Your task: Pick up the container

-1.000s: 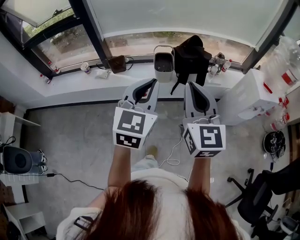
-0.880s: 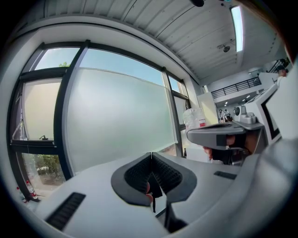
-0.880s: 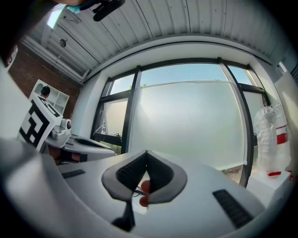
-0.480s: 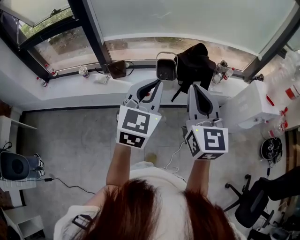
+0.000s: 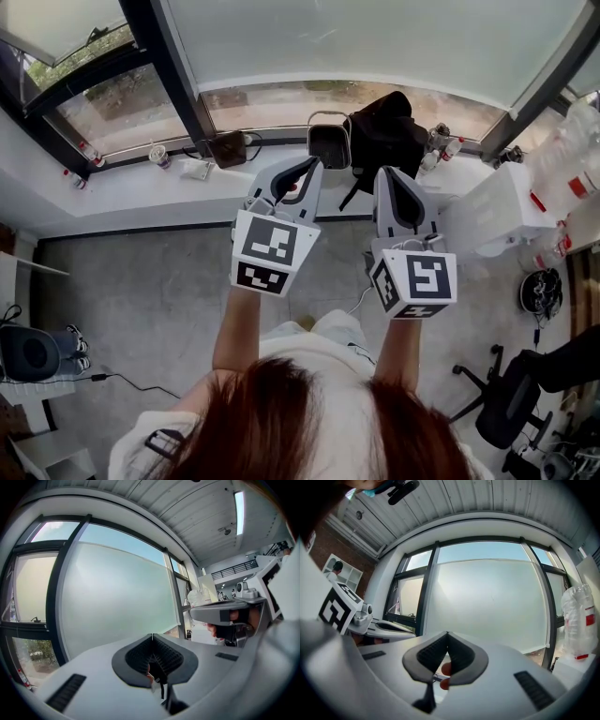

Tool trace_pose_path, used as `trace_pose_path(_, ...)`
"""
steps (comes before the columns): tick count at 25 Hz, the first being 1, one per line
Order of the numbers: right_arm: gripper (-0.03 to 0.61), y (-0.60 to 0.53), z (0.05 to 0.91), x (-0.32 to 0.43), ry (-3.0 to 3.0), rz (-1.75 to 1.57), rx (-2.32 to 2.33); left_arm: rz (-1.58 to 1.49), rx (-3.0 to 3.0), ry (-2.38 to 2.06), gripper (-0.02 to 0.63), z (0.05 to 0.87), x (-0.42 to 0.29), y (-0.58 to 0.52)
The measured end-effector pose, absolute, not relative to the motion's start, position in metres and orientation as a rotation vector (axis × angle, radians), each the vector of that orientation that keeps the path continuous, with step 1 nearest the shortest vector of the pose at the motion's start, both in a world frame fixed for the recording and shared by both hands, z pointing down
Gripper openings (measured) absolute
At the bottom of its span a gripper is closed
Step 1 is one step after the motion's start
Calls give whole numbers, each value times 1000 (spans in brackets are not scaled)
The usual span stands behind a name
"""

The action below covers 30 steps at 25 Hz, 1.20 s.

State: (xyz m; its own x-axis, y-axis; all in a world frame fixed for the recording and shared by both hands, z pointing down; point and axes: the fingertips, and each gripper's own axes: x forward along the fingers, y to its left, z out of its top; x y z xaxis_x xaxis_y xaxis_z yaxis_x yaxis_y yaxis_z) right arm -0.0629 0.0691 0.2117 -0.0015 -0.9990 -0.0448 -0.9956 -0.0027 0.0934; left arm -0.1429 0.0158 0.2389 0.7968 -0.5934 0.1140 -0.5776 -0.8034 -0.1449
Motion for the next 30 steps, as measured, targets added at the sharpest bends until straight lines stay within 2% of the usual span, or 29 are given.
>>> trace_pose_path(13, 25, 42, 221, -39, -2211, -82, 2228, -252, -2890, 968, 18, 249, -132, -18)
trace_pose_path(30, 25, -61, 229, 35, -2233, -29, 2186, -323, -2832, 1041, 18, 254, -63, -111)
